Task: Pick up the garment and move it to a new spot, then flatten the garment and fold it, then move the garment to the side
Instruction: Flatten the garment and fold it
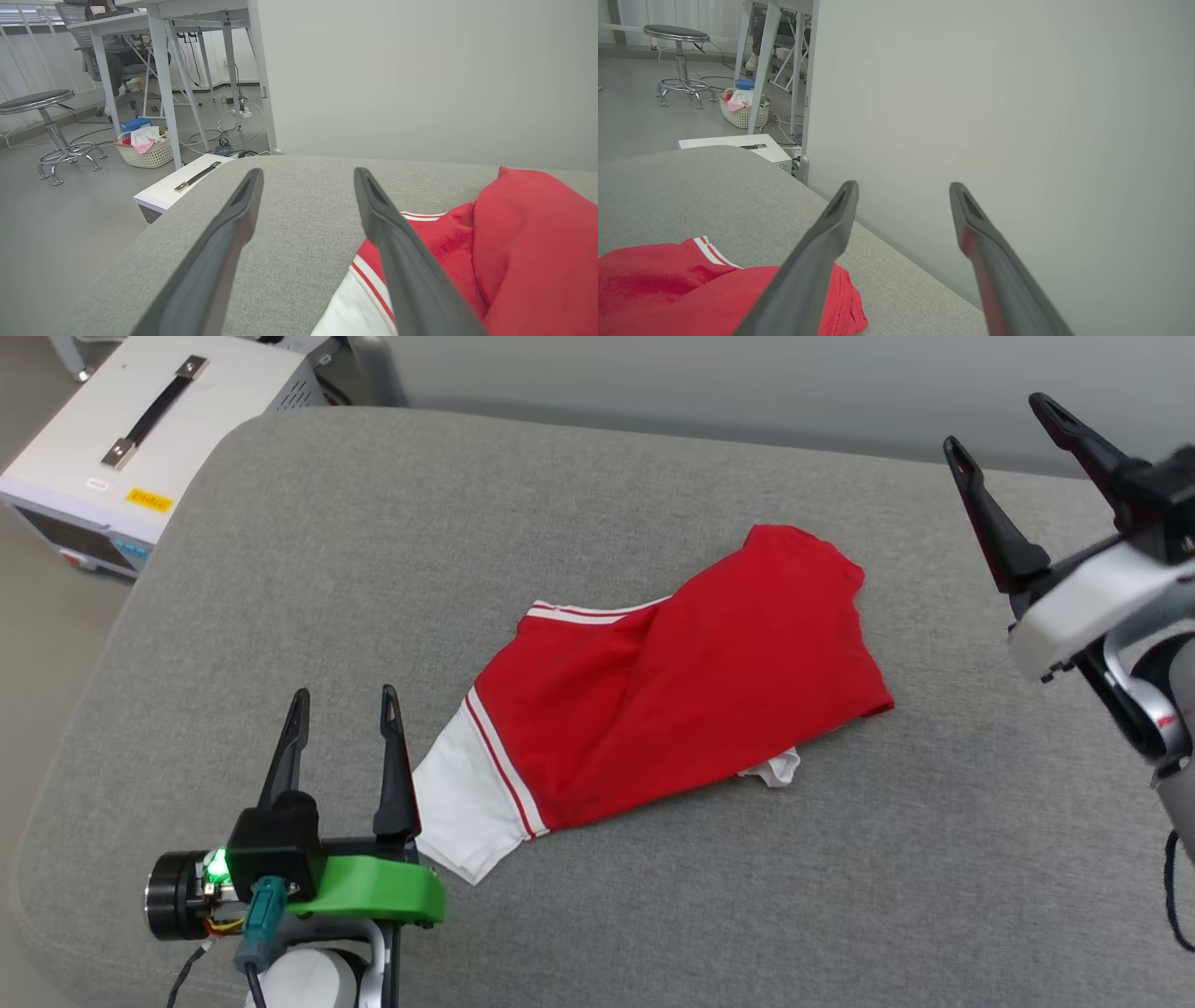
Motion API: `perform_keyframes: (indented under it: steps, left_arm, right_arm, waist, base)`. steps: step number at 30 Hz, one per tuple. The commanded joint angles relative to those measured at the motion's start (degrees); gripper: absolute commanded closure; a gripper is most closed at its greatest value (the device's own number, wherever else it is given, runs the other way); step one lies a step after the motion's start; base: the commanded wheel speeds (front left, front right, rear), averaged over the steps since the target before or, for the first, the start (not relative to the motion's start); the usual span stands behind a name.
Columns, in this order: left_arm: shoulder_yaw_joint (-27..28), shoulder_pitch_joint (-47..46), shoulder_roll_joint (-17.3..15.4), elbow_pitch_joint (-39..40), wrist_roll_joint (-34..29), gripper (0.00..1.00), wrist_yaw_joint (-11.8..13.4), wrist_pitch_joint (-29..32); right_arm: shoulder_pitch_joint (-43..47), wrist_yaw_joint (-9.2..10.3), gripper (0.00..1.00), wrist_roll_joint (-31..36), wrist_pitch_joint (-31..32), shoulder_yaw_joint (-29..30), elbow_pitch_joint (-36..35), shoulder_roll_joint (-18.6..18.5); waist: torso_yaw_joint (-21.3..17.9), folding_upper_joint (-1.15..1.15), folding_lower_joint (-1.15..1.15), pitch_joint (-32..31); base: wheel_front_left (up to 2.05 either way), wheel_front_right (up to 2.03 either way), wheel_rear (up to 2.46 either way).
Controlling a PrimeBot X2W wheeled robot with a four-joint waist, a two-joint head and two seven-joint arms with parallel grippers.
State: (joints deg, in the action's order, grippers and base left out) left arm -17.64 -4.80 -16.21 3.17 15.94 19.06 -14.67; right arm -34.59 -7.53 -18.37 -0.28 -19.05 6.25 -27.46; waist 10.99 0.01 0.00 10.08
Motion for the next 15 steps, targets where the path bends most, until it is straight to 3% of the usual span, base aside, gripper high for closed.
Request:
perform_keyframes:
  steps: [1,4,7,9,15]
  left_arm:
    - [0.93,0.02,1.47,-0.16,-1.13,0.0,-1.08,-0.32]
    - [3.23,-0.71,5.23,-0.51,-3.54,0.0,-3.82,-0.32]
    - [4.72,-1.53,7.78,-0.73,-5.0,0.0,-5.8,-0.32]
    - [5.74,-2.2,9.39,-0.82,-5.91,0.0,-7.28,-0.32]
    - [7.67,-4.0,12.23,0.19,-7.47,0.0,-10.0,-0.32]
  right_arm:
    - [-2.93,0.04,0.0,-2.57,3.8,-3.03,1.22,-2.09]
    - [-11.11,0.04,0.0,-11.48,17.45,-13.28,4.19,-7.71]
    - [-16.61,0.04,0.0,-17.06,26.06,-19.64,5.02,-11.18]
    - [-19.92,0.04,0.0,-21.77,32.34,-23.2,6.02,-12.62]
    - [-26.82,0.04,0.0,-27.58,44.37,-30.39,8.64,-14.86]
  waist:
    - [2.89,-0.01,0.0,3.33]
    - [4.94,-0.01,0.0,6.18]
    - [6.57,-0.01,0.0,8.49]
    - [7.64,-0.01,0.0,10.09]
    - [10.42,-0.01,0.0,14.46]
  base:
    - [0.0,0.0,0.0]
    - [0.0,0.0,0.0]
    - [0.0,0.0,0.0]
    - [0.0,0.0,0.0]
    - [0.0,0.0,0.0]
